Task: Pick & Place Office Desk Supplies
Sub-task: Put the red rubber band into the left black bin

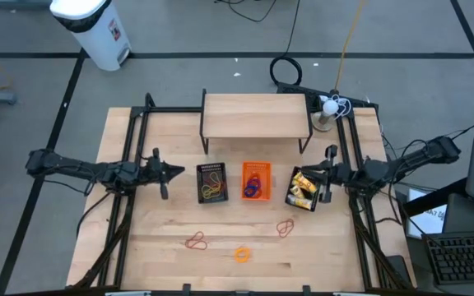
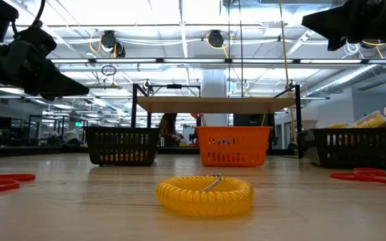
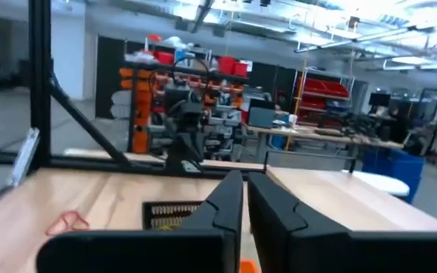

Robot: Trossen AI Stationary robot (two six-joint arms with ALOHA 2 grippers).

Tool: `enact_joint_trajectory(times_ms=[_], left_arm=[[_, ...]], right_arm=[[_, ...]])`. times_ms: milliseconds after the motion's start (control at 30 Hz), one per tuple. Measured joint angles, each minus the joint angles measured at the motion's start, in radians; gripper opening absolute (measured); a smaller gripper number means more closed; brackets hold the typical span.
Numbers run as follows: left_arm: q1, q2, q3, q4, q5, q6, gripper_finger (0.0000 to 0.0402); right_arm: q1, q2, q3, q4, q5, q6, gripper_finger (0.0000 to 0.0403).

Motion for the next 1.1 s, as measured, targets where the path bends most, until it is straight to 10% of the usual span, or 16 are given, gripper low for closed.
enact_joint_trajectory(times_ms=[400,1100], left_arm=[[0.04,0.0,0.0,0.115,-0.055,-0.011,0.0005],[0.039,0.0,0.0,0.053,-0.045,-0.043,0.0018]], right_arm=[[-0.135,-0.025,0.011,-0.118,-0.475,0.091,0.0001],[-0.206,-0.206,-0.048,-0.243,-0.438,0.152,0.0001]])
